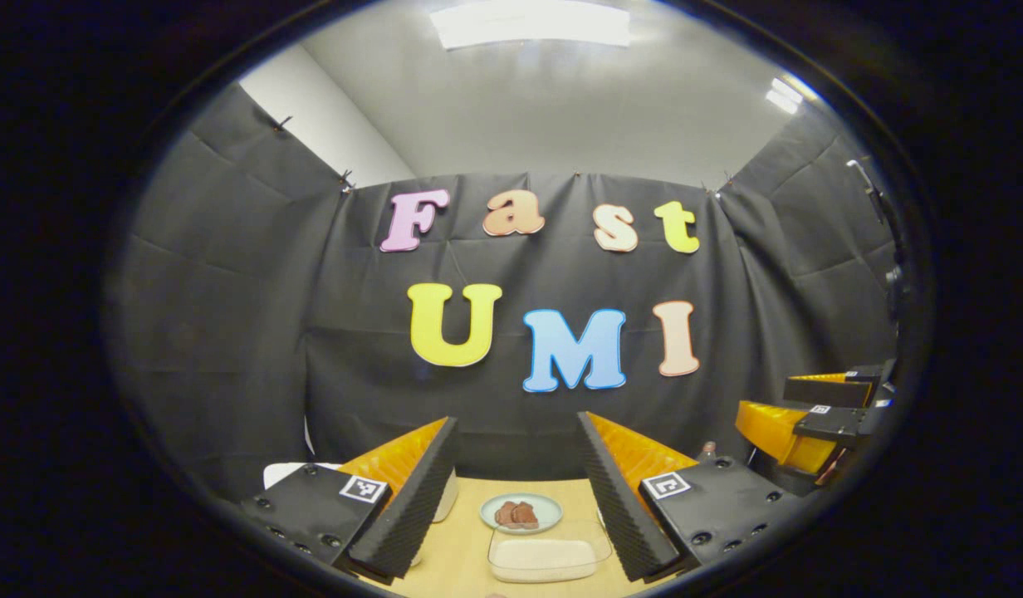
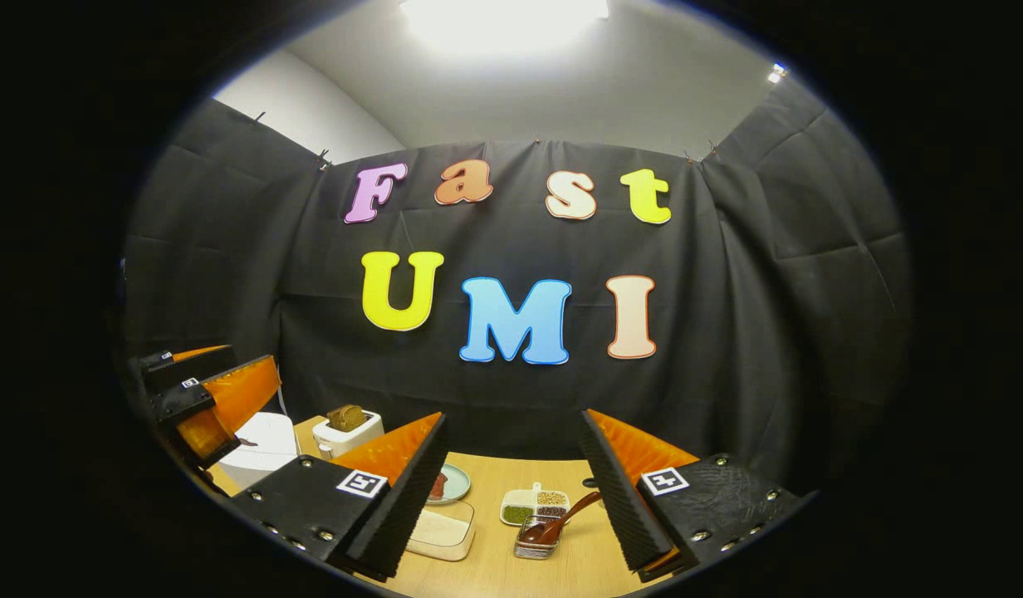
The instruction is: Close the left gripper, press the button to open the rice cooker; take a wooden spoon from the chopstick holder with the right hand, scoop a spoonful of rice and pour it into the rice cooker, then put the wooden spoon back into the chopstick holder.
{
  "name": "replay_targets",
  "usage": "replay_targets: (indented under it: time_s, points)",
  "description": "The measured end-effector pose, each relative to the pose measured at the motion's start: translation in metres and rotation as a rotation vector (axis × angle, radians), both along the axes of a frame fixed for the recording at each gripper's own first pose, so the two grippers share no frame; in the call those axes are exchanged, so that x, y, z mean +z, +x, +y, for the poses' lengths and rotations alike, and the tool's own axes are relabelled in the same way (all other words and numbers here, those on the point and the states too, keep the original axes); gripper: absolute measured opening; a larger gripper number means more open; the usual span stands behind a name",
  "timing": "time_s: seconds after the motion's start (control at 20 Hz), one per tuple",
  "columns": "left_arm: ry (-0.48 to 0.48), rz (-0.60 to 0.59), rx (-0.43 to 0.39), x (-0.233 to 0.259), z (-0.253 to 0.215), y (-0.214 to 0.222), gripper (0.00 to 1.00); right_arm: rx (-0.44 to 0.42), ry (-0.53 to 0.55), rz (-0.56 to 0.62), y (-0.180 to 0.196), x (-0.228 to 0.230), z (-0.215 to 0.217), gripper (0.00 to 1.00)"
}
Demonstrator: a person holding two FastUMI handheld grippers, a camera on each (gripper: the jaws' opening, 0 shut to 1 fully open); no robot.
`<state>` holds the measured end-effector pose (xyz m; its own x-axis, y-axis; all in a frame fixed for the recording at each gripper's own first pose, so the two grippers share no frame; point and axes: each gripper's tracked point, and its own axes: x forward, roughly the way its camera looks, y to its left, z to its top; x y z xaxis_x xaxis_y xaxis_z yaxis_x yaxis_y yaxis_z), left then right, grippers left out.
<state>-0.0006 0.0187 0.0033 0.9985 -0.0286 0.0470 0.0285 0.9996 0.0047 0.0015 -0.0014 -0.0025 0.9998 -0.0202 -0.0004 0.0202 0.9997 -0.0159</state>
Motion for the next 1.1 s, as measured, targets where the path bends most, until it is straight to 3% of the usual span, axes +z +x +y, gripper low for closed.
replay_targets:
  time_s: [0.2,0.25,0.45,0.55,0.65,0.8,0.95,1.0,1.1]
  points:
    - [-0.022,0.049,0.014,-0.02,0.02,0.007,0.94,-0.005,0.003,0.014,0.001,-0.007,-0.002,0.96]
    - [-0.029,0.066,0.022,-0.028,0.027,0.01,0.99,-0.005,0.0,0.017,0.001,-0.009,-0.002,0.96]
    - [-0.045,0.152,0.077,-0.058,0.064,0.021,0.98,-0.006,-0.01,0.022,0.0,-0.012,-0.001,0.96]
    - [-0.056,0.2,0.119,-0.074,0.095,0.028,0.88,-0.003,-0.013,0.027,-0.001,-0.016,0.001,0.96]
    - [-0.074,0.272,0.153,-0.097,0.124,0.036,0.72,0.002,-0.017,0.041,-0.001,-0.024,0.002,0.96]
    - [-0.157,0.441,0.161,-0.145,0.164,0.046,0.35,0.005,-0.013,0.071,0.001,-0.035,0.003,0.96]
    - [-0.232,0.575,0.26,-0.194,0.224,0.053,0.27,0.001,0.001,0.069,0.003,-0.036,0.004,0.96]
    - [-0.265,0.607,0.298,-0.21,0.243,0.054,0.13,0.0,0.0,0.074,0.005,-0.038,0.003,0.96]
    - [-0.327,0.65,0.327,-0.225,0.262,0.053,0.1,-0.001,0.004,0.086,0.009,-0.042,0.003,0.96]
